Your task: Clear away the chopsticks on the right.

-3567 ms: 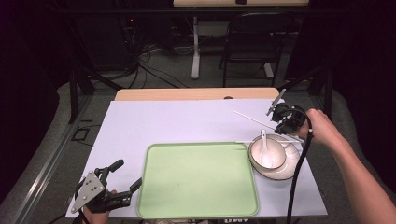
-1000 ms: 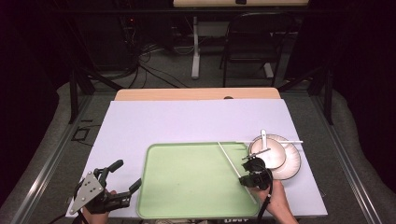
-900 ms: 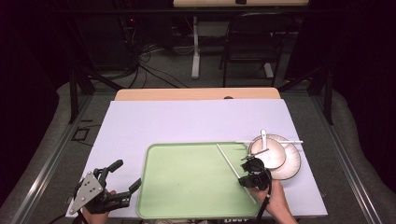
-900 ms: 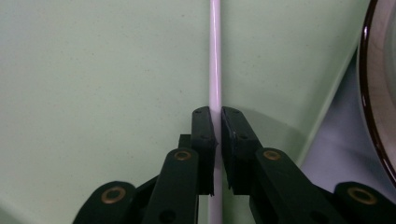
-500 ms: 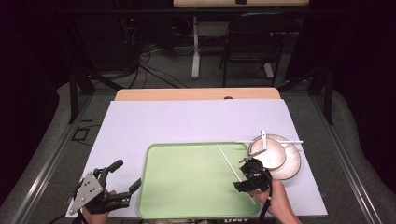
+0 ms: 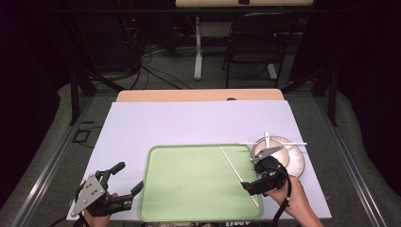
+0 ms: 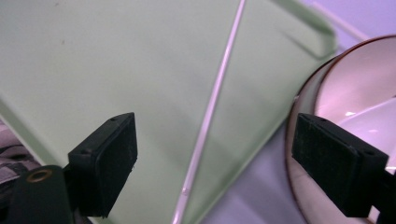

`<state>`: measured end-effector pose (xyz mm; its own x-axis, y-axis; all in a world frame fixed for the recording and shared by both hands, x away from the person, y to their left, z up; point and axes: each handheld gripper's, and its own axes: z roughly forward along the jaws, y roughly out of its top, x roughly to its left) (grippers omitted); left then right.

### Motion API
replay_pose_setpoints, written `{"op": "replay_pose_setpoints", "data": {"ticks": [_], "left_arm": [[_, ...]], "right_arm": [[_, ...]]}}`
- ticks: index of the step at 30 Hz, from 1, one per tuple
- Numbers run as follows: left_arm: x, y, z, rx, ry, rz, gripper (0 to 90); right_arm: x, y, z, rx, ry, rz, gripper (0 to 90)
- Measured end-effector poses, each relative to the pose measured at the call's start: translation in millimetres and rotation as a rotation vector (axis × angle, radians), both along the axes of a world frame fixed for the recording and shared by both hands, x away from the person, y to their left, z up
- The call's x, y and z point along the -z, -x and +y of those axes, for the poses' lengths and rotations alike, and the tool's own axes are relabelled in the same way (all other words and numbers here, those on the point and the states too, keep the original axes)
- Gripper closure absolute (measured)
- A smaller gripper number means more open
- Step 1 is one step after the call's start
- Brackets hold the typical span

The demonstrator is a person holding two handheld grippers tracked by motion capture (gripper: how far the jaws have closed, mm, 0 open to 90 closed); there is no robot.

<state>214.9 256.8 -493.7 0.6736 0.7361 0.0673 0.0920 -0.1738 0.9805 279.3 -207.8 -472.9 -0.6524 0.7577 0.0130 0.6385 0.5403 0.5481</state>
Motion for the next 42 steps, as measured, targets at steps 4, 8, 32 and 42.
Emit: {"op": "replay_pose_setpoints", "data": {"ticks": [4,8,32,42], "left_arm": [[0.0,0.2,0.2,-0.001,-0.002,0.0,15.2],[0.3,0.2,0.5,-0.007,0.008,-0.001,15.2],[0.6,-0.8,0.6,-0.007,0.003,0.002,15.2],[0.4,-0.7,0.3,-0.01,0.005,0.004,15.2]], "right_arm": [[-9.1,-3.1,-9.8,-0.029,0.002,-0.039,8.1],[-19.1,-6.0,-25.5,-0.044,0.049,-0.083,3.6],[-62.4,-74.8,-98.9,-0.076,0.16,-0.116,0.0],[-62.2,-112.1,-110.4,-0.129,0.204,-0.065,0.0]]}}
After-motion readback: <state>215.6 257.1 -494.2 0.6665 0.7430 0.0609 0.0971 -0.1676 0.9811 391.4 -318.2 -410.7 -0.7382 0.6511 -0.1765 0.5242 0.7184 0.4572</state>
